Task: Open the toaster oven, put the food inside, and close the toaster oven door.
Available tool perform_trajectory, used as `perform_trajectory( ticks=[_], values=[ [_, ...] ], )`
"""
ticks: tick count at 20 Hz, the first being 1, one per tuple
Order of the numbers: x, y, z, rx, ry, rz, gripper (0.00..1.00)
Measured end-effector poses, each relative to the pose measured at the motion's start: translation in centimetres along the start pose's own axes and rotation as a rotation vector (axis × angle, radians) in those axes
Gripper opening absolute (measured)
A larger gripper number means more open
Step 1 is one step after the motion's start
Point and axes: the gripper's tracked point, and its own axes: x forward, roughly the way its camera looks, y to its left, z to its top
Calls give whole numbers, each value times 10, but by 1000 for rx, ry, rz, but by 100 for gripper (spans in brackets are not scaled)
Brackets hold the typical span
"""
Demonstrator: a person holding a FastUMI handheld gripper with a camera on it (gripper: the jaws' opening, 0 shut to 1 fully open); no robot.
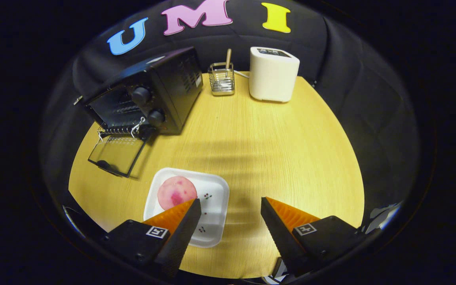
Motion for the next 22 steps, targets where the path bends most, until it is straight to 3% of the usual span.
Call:
perform_trajectory(
  ticks=[4,6,8,11,12,13,14,15,22],
  values=[
    [15,5,-29,14,98,44,98],
    [18,5,-36,-1,136,49,91],
    [20,2,-43,-24,162,25,80],
    [24,1,-44,-39,166,-2,55],
    [25,5,-45,-14,172,10,52],
    [23,6,-46,16,179,8,35],
    [24,9,-47,52,192,19,30],
    [23,9,-46,89,195,18,16],
    [26,9,-49,266,232,135,6]
  ],
)
